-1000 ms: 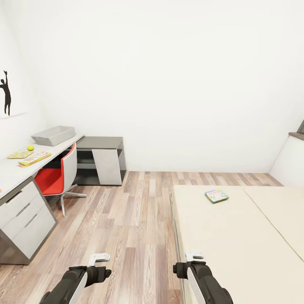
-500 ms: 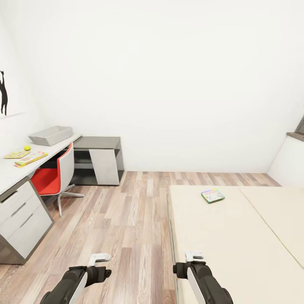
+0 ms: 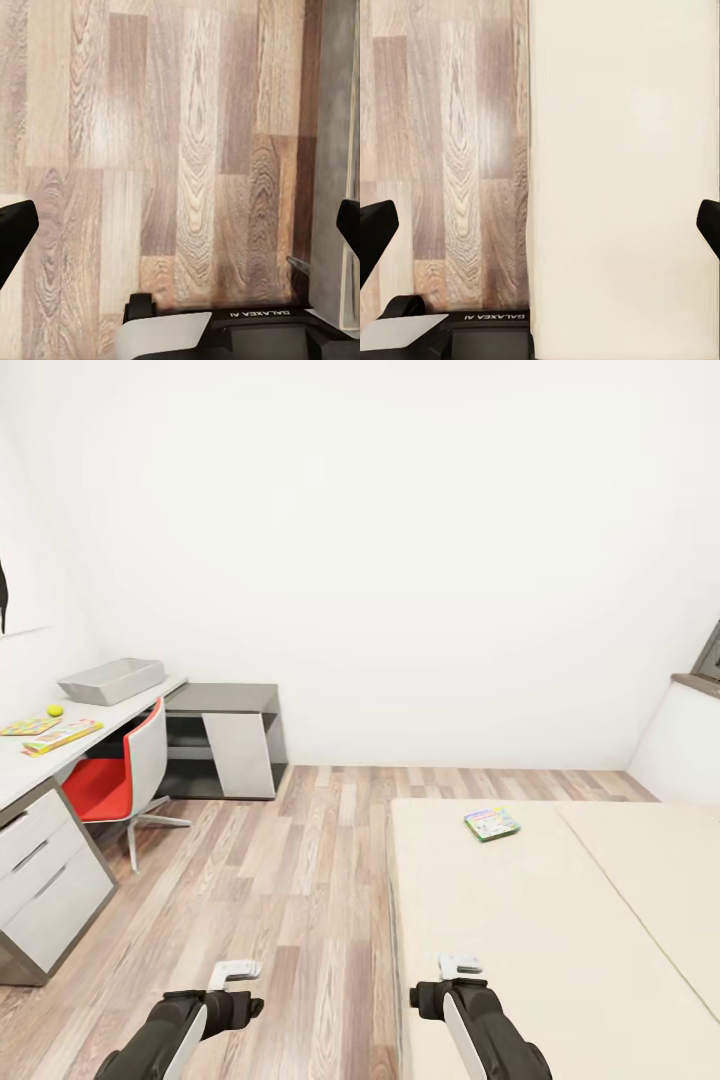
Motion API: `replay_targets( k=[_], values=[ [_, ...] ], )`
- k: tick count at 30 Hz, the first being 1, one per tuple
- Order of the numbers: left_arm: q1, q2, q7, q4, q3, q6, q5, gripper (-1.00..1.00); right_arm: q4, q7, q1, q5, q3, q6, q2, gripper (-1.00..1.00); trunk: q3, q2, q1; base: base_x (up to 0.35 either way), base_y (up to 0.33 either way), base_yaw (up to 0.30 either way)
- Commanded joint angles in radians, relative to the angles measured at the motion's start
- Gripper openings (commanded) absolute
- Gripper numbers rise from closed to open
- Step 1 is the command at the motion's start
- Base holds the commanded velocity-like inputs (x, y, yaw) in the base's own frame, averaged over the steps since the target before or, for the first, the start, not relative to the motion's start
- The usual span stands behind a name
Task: Put all the toys in the child's room - the three board games (two on the bed and one on the table), the two jigsaw puzzles on the table, and the tennis ball on the table - inside the toy box on the table in the child's room.
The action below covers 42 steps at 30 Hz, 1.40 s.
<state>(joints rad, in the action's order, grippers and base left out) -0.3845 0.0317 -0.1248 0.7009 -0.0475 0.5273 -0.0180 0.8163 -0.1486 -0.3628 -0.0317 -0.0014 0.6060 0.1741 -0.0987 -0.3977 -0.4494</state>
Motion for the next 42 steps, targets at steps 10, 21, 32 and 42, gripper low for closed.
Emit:
replay_targets(
  k=[10, 21, 32, 42],
  values=[
    [-0.001, -0.001, -0.004, 0.002, -0.003, 0.007, -0.002, 1.00, 0.001, -0.005, -0.001, -0.004, 0.000, 0.005, 0.000, 1.00, -0.002, -0.002, -0.001, 0.000, -0.154, 0.000],
    [-0.001, -0.001, -0.004, 0.002, -0.003, 0.007, -0.001, 1.00, 0.001, -0.005, -0.001, -0.004, 0.000, 0.005, 0.000, 1.00, -0.002, -0.002, -0.001, 0.000, -0.154, 0.000],
    [-0.001, -0.001, -0.004, 0.002, -0.003, 0.007, -0.002, 1.00, 0.001, -0.005, -0.001, -0.004, 0.000, 0.005, 0.000, 1.00, -0.002, -0.002, -0.001, 0.000, -0.154, 0.000],
    [-0.001, -0.001, -0.004, 0.002, -0.002, 0.007, -0.001, 1.00, 0.001, -0.005, -0.001, -0.004, 0.000, 0.005, 0.000, 1.00, -0.002, -0.002, -0.001, 0.000, -0.154, 0.000]
  ],
)
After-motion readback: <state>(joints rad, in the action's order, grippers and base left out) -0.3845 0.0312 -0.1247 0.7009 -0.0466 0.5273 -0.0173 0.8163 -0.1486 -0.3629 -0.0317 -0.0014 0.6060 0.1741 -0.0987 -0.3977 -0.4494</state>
